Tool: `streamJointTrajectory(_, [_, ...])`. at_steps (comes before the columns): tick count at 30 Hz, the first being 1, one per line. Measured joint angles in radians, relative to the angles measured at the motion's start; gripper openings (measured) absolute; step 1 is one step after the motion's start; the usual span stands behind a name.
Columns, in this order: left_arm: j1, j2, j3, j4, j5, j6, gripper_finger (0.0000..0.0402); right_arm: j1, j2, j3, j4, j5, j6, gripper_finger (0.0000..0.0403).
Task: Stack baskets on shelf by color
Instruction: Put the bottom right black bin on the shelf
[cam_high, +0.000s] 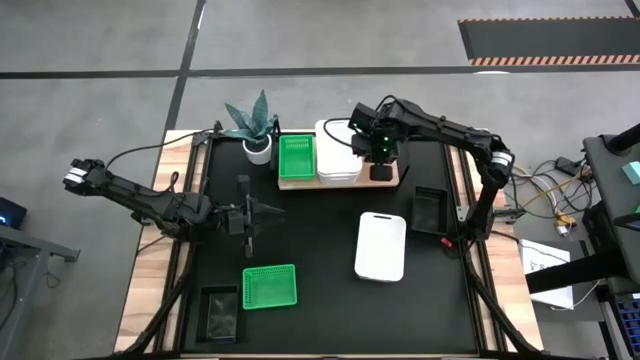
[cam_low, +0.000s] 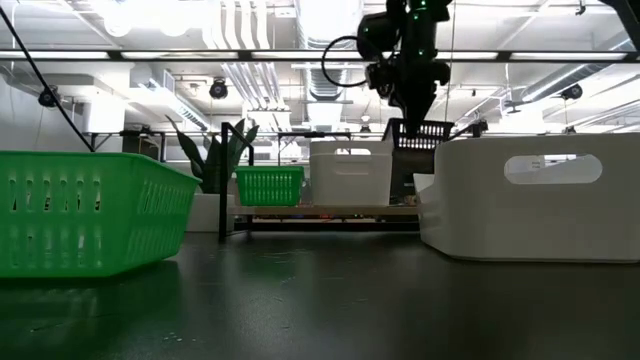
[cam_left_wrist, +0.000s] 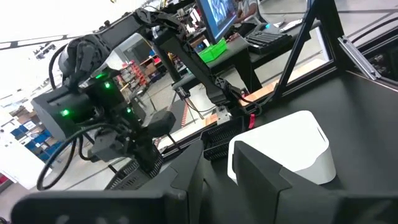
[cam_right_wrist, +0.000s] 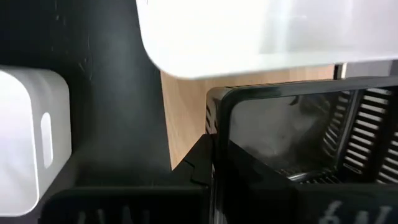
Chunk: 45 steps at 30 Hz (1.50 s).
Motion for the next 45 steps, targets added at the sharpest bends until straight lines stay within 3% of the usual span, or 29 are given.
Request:
streamJointTrajectory(11, [0.000, 0.000, 0.000, -0.006, 0.000, -0.035, 0.0074, -0.038, -0.033, -0.104, -0.009, -0.048, 0.008, 0.0008])
streamJointTrajectory(24, [-0.002, 0.000, 0.000, -0.006, 0.000, -0.107, 0.0074, -0.045, -0.056, -0.285, 0.189, -0.046, -0.027, 0.0008])
streamJointTrajectory(45, [-0.002, 0.017, 0.000, -0.001, 0.001, -0.170, 0.0074, -0.037, -0.055, -0.382, 0.269, -0.056, -0.054, 0.0023])
